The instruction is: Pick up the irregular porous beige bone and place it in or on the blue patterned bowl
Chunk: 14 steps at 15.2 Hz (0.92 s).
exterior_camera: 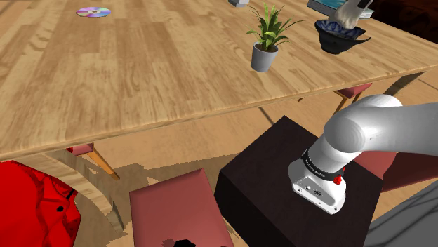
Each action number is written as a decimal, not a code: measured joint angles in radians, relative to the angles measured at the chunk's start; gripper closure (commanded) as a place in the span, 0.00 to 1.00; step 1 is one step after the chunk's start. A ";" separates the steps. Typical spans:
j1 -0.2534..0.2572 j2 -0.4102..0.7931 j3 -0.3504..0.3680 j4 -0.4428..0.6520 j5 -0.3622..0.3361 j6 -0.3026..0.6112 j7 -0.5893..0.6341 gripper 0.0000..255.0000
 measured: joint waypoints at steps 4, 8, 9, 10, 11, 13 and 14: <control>-0.001 -0.005 -0.003 -0.010 -0.003 0.007 -0.001 1.00; -0.001 -0.005 -0.003 -0.011 -0.003 0.007 -0.001 0.00; -0.001 -0.005 -0.003 -0.011 -0.003 0.007 -0.001 0.00; -0.001 -0.005 -0.004 -0.011 -0.003 0.007 -0.001 0.00; -0.001 -0.005 -0.004 -0.011 -0.003 0.007 -0.001 0.00; -0.001 -0.005 -0.004 -0.011 -0.003 0.007 -0.001 0.00; 0.001 0.004 0.001 0.012 0.001 -0.007 -0.002 0.00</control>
